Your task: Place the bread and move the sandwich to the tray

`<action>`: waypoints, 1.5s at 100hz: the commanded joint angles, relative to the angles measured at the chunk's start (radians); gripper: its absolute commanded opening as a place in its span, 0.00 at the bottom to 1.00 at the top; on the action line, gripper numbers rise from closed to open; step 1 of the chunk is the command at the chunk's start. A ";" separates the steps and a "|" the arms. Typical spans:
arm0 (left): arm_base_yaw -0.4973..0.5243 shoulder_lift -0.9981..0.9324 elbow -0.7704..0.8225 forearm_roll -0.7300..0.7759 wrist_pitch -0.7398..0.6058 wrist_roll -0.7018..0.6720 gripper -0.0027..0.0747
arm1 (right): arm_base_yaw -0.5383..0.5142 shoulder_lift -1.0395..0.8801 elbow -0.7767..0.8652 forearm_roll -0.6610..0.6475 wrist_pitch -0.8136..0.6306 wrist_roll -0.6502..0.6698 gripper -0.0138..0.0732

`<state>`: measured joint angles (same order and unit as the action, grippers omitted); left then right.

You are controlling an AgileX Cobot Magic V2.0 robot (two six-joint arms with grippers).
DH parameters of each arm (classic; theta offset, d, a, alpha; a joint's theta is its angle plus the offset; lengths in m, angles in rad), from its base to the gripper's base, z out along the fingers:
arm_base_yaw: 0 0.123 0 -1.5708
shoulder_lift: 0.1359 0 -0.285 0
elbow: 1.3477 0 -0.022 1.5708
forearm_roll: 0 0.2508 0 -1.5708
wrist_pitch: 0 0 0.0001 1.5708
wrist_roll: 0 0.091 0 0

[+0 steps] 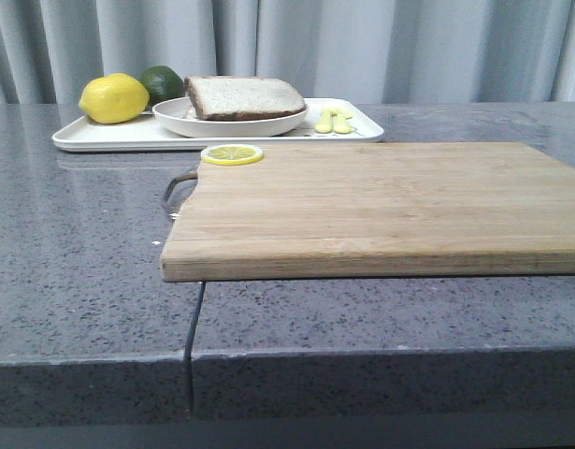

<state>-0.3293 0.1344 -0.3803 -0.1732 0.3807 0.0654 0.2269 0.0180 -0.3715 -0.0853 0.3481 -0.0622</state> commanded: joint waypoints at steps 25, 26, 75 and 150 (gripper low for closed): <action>-0.009 -0.012 0.107 0.044 -0.083 -0.013 0.37 | -0.006 -0.045 0.044 -0.014 0.001 -0.010 0.63; -0.009 -0.012 0.109 0.044 -0.083 -0.013 0.37 | -0.006 -0.045 0.044 -0.014 0.002 -0.010 0.63; -0.009 -0.012 0.122 0.044 -0.129 -0.013 0.01 | -0.006 -0.045 0.044 -0.014 0.004 -0.010 0.03; -0.009 -0.012 0.122 0.044 -0.121 -0.013 0.01 | -0.006 -0.045 0.044 -0.014 0.004 -0.010 0.02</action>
<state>-0.3293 0.1131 -0.2313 -0.1265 0.3424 0.0634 0.2246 -0.0127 -0.3042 -0.0853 0.4299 -0.0638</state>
